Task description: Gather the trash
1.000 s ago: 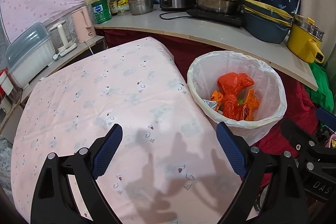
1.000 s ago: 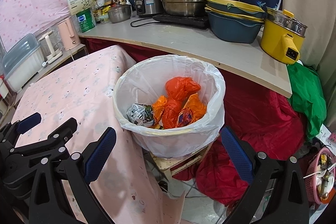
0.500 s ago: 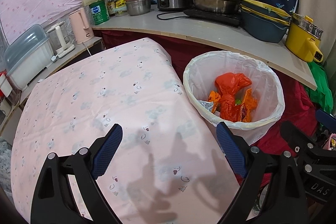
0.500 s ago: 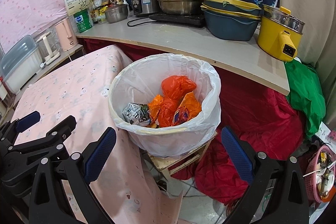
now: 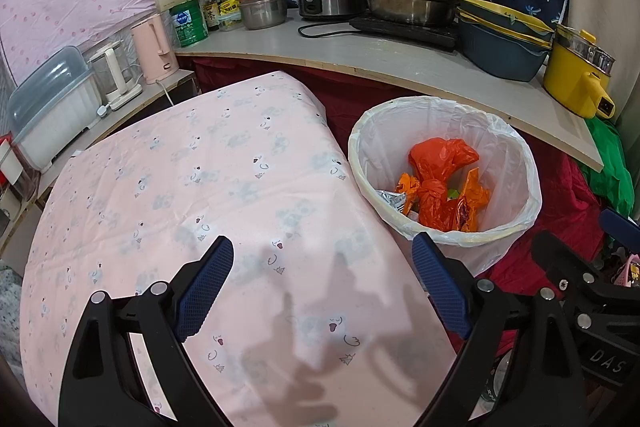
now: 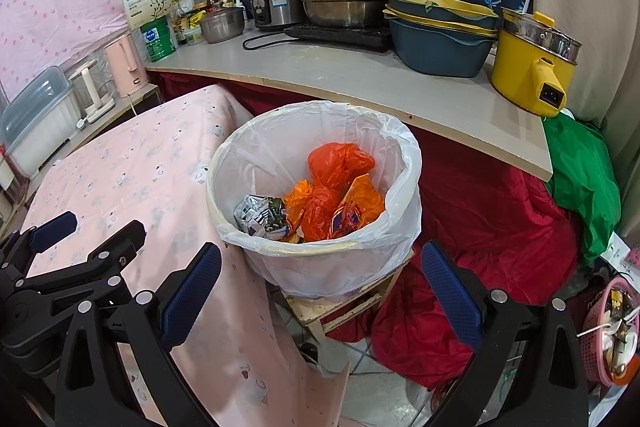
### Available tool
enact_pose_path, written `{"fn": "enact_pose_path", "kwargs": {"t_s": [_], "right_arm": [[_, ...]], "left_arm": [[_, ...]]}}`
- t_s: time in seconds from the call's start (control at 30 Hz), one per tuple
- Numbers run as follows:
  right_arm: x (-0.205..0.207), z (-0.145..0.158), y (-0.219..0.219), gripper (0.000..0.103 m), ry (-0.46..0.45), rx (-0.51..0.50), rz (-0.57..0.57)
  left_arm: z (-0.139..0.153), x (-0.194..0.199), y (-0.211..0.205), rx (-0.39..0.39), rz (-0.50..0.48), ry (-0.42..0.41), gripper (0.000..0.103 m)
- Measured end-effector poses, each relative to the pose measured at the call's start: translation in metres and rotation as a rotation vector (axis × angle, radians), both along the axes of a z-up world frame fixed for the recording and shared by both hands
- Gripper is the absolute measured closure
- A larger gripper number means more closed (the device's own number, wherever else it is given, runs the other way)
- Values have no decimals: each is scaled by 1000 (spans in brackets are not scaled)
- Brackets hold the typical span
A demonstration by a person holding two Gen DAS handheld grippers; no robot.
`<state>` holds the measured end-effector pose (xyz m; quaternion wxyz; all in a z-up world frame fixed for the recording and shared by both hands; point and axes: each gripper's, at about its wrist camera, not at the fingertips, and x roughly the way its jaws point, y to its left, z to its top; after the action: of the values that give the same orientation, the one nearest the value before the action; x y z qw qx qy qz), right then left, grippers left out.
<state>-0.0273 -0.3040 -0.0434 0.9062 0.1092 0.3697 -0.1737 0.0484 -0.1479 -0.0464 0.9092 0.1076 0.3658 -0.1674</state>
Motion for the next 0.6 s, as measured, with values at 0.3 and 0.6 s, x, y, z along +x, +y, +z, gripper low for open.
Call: {"fn": "enact_pose_path", "kwargs": {"t_s": [0.3,0.6], "right_arm": [[0,-2,-1,6,5,3,-7],[0,-3,2,7,9,0,1]], "left_arm": [[-1,1,0,-10,7,15,17],[-3,0,2,-6,11,23,18]]}}
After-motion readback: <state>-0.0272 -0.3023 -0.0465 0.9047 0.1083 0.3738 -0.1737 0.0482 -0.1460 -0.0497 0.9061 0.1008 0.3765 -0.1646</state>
